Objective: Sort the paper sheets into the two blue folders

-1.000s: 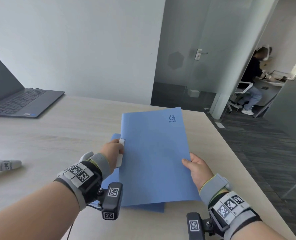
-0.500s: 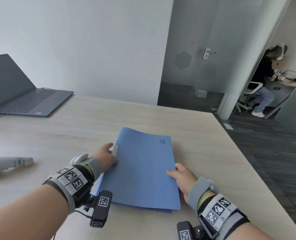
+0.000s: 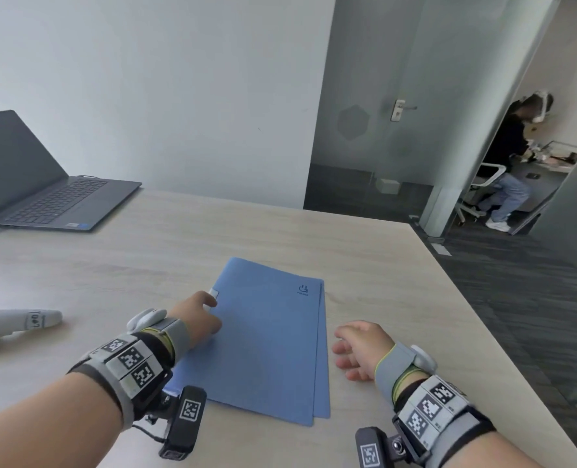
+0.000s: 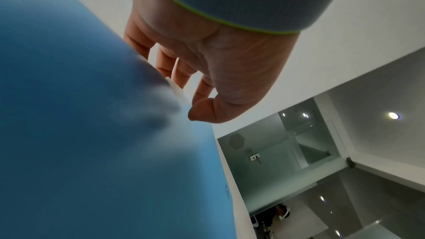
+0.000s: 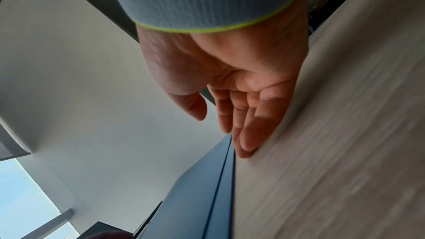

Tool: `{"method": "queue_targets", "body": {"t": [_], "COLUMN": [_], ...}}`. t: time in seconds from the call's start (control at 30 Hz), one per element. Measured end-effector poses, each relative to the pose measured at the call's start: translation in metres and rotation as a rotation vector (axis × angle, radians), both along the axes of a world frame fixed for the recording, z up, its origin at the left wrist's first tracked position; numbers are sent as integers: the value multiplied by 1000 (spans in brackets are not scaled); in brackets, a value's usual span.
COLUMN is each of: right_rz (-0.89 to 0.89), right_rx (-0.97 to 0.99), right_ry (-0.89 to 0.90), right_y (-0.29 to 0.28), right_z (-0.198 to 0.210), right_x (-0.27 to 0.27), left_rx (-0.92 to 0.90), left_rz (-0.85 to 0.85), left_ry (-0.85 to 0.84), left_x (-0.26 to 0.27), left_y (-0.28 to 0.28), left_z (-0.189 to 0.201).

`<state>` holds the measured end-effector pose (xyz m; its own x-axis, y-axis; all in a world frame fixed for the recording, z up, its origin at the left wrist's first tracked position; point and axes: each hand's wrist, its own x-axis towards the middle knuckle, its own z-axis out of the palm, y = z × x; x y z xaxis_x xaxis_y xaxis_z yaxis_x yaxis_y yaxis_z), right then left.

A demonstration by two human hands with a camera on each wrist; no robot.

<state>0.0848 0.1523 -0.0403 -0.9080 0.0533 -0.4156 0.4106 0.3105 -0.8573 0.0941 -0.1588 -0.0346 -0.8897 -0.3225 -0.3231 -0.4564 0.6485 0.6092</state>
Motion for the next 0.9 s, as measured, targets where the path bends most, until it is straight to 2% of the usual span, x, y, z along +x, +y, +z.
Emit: {"method": "queue_targets", "body": {"t": [0.17,0.57,0.8,0.9], "right_rz": [0,18,30,26], "right_rx": [-1,118,119,55], "right_ry": [-7,105,119,175], "right_y": [5,22,25,18], "right_z": [1,14,21,51], "right_x": [-1,-8,-13,-14], "left_rx": [-31,116,191,302], "left_rz": [-54,-151,-140,-115], "left_ry": [-36,-19,67,210], "left_x": [2,-2,-5,-11], "left_y": [17,70,69,68], "left_z": [4,5,14,38]}}
